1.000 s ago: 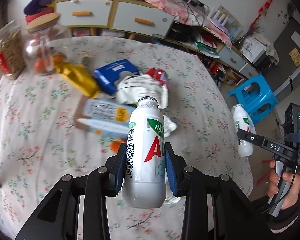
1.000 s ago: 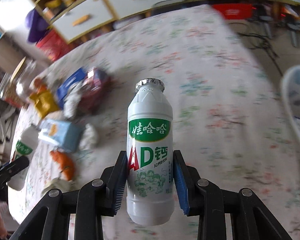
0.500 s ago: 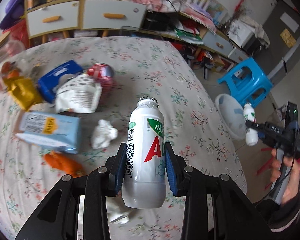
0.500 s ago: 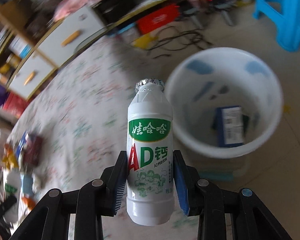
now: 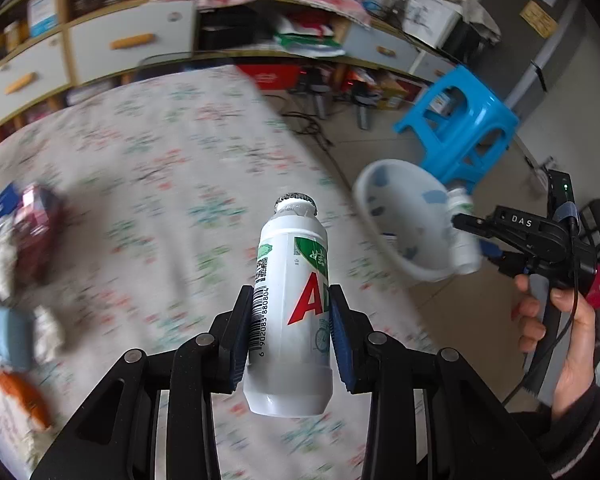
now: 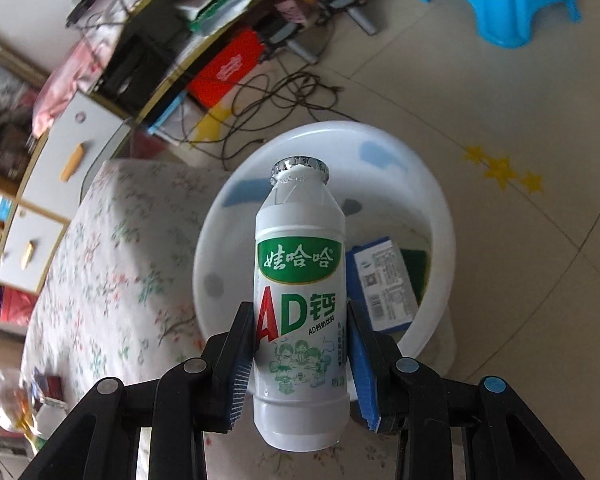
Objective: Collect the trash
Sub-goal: 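Carry both white bottles to the wastebasket and release them inside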
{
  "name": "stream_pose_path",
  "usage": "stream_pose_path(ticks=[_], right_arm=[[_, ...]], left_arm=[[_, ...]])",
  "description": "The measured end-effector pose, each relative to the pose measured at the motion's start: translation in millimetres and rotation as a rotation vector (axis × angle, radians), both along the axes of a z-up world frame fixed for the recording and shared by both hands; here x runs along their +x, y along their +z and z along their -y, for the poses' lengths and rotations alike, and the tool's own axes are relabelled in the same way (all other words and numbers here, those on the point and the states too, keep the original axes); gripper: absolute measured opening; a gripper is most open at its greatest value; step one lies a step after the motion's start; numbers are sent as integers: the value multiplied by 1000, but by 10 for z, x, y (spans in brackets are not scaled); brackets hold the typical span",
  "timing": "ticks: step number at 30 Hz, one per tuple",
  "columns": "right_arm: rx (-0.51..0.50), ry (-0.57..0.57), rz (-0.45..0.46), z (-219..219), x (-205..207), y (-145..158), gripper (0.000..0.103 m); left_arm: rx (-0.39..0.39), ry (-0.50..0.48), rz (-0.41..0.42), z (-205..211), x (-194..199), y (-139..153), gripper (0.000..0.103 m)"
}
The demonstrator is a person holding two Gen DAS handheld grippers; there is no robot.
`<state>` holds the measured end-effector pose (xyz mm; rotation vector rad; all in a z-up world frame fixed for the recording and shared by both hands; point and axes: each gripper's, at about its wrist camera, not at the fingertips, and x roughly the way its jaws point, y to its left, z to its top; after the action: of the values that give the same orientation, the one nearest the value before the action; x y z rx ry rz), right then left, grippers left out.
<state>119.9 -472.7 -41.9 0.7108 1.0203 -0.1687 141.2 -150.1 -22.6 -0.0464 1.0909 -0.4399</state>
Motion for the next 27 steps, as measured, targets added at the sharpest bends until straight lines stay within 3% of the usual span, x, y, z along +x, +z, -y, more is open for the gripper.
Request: stream_pose_path(ticks=[2, 5, 14, 23, 25, 26, 27], right_arm=[[26, -18, -4, 58, -18, -10, 57], [35, -27, 16, 117, -66, 56, 59], [-70, -66, 18, 440, -378, 239, 67], [-85, -86, -1, 631, -542, 252, 68], [-81, -89, 2, 644, -544, 263, 69], [-83, -88, 2, 639, -536, 268, 71], [-86, -85, 3, 627, -528, 274, 72]], left_arm=[[-9, -27, -6, 218, 61, -31, 38], [-18, -52, -25, 447, 145, -90, 38], [-23, -146, -36, 1118, 304, -264, 38], [-27, -176, -18, 1483, 441, -362, 39], [5, -164, -4, 1522, 468, -353, 50], [29, -153, -2, 1524, 475, -343, 66], [37, -144, 7, 1497, 468, -321, 76]])
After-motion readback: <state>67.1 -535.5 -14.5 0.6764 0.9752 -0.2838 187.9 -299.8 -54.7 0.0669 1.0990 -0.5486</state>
